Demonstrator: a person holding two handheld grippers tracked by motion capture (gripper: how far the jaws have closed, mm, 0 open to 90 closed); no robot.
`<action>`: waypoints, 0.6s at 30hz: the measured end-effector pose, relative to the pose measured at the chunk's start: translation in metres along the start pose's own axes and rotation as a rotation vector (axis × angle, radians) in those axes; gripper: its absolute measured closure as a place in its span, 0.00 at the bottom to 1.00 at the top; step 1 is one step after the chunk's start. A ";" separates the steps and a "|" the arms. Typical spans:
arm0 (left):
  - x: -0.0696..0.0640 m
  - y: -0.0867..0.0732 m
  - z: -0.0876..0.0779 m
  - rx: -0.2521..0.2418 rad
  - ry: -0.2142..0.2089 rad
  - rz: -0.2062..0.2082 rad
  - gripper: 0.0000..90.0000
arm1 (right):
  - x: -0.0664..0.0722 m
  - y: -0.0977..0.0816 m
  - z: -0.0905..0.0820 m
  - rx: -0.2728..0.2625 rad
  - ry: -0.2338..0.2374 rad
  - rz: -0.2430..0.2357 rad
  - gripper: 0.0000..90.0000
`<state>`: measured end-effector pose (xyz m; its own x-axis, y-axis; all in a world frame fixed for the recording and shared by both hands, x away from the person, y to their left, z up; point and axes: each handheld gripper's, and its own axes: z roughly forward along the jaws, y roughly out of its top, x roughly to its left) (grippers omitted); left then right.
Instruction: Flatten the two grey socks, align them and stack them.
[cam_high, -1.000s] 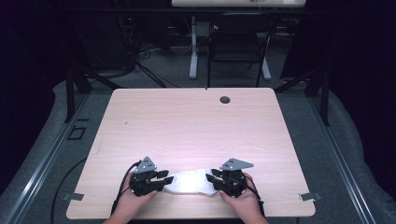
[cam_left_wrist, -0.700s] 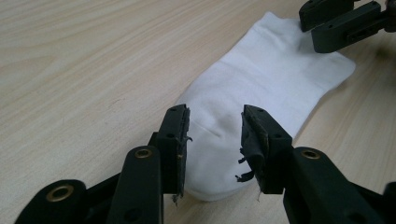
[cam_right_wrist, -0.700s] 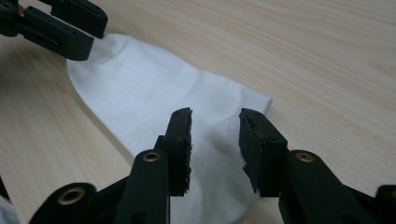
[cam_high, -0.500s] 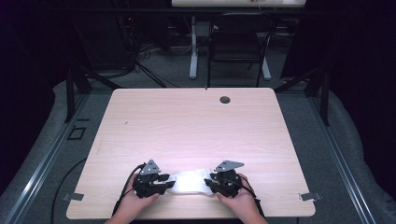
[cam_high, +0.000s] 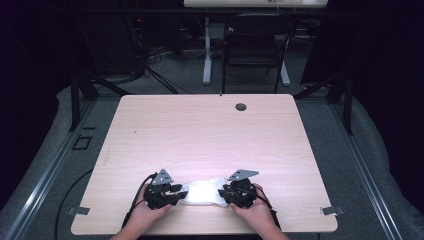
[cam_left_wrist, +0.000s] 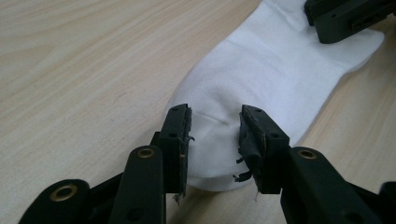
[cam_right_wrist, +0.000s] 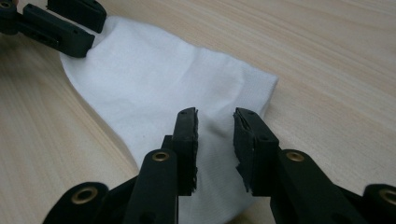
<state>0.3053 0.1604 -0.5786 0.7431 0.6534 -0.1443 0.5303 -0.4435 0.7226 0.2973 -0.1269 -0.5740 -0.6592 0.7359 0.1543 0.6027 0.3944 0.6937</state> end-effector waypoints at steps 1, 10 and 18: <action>0.001 0.000 0.001 -0.003 -0.001 -0.006 0.70 | 0.000 0.002 0.001 0.007 -0.002 -0.006 0.79; 0.007 0.002 0.004 -0.022 0.021 -0.005 0.70 | -0.010 0.011 0.010 0.010 0.003 -0.006 0.82; 0.009 0.003 0.005 -0.027 0.032 -0.001 0.70 | -0.012 0.011 0.014 -0.019 -0.011 -0.011 0.83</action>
<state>0.3153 0.1620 -0.5812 0.7288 0.6736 -0.1232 0.5196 -0.4268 0.7402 0.3178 -0.1234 -0.5777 -0.6607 0.7378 0.1386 0.5868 0.3925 0.7082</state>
